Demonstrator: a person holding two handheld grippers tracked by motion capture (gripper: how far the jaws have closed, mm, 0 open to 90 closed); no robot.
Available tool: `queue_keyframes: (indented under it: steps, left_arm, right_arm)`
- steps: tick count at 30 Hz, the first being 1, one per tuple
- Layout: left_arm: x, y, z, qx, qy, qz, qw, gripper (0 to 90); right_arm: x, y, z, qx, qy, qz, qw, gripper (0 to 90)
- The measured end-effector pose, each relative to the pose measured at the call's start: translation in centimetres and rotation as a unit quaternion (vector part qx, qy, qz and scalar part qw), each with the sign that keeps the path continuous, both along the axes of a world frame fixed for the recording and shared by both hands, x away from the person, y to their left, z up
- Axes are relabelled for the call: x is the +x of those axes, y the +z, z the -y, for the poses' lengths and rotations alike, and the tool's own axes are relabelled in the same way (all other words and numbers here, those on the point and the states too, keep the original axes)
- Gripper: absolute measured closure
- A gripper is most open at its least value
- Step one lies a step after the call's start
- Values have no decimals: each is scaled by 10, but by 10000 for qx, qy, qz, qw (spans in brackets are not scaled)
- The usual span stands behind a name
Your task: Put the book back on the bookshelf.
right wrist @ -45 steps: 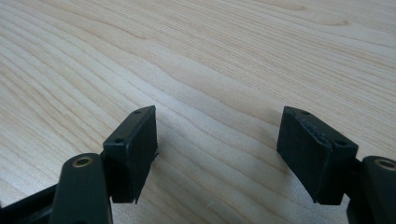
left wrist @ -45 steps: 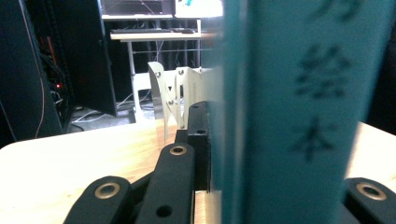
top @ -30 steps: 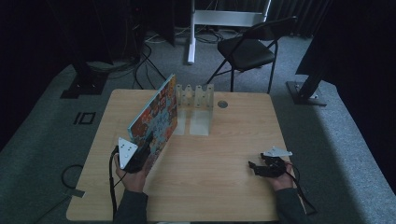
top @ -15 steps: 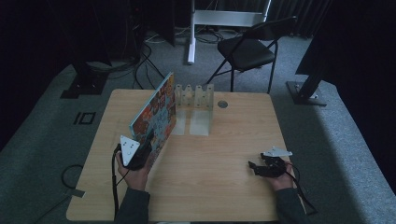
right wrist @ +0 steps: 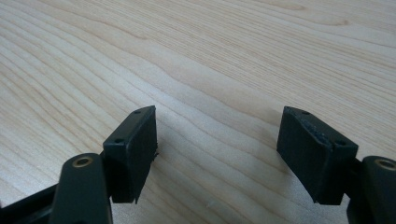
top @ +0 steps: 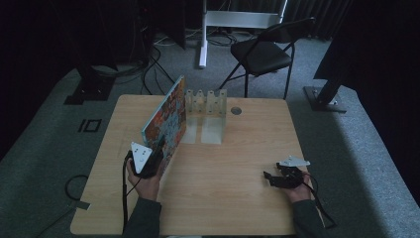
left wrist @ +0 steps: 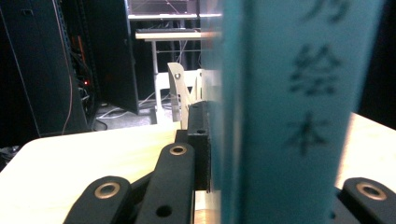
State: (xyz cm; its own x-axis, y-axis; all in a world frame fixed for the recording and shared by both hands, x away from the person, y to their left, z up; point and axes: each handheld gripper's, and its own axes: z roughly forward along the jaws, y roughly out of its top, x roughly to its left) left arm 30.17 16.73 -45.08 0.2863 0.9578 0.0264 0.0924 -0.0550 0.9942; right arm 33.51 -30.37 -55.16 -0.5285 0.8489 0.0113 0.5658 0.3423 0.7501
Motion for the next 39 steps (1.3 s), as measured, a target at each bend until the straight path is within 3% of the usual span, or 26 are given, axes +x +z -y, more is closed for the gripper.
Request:
queue_keyframes:
  steps: [28,39]
  left_arm:
    - [12,-1,14,54,296,53,9995,808]
    - [17,-4,19,82,522,84,9986,808]
  right_arm:
    - [0,0,0,13,6,-1,10000,283]
    - [0,0,0,16,6,-1,10000,283]
